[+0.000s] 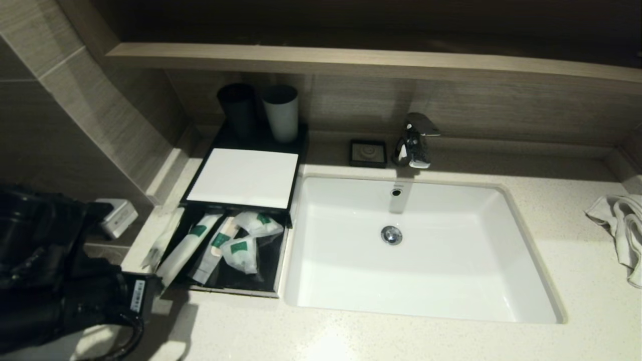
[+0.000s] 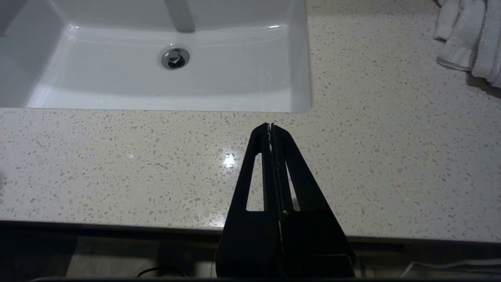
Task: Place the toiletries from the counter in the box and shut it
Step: Place the bathroom toiletry into the drawer
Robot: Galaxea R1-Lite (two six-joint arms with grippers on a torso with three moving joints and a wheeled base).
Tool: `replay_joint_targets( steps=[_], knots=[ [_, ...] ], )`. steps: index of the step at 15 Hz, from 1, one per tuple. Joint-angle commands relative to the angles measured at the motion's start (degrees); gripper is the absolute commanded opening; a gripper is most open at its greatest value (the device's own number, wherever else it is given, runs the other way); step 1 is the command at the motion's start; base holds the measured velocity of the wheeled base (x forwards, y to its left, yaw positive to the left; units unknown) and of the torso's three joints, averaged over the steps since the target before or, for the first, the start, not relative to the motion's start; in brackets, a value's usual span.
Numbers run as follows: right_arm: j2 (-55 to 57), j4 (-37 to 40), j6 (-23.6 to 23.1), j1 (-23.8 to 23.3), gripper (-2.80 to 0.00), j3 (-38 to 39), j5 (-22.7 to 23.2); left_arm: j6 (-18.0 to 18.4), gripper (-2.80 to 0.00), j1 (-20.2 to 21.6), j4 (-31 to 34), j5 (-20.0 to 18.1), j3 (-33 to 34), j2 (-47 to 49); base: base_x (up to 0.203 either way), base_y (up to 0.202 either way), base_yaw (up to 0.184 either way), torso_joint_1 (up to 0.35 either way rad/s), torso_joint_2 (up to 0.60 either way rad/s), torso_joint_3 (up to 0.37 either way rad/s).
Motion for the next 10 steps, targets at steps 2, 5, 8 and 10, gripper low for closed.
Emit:
replay_joint_targets(
  steps=[2, 5, 8, 10],
  knots=[
    [0.0, 0.0, 0.03, 0.0, -2.8, 0.0, -0.02, -0.12, -2.8, 0.0, -2.04, 0.06, -0.14, 3.56, 0.0, 0.0, 0.0, 0.0, 0.0, 0.0],
    [0.06, 0.0, 0.03, 0.0, -2.8, 0.0, -0.02, -0.08, -2.8, 1.42, -3.37, 0.13, -1.42, 5.57, 0.0, 0.0, 0.0, 0.0, 0.0, 0.0],
    [0.0, 0.0, 0.03, 0.0, -2.8, 0.0, -0.02, -0.03, -2.8, 2.9, -4.45, -0.12, -2.69, 7.53, 0.0, 0.0, 0.0, 0.0, 0.0, 0.0],
    [0.0, 0.09, 0.03, 0.0, -2.8, 0.0, -0.02, -0.03, -2.8, 2.97, -4.98, -0.15, -3.53, 9.1, 0.0, 0.0, 0.0, 0.0, 0.0, 0.0]
  ],
)
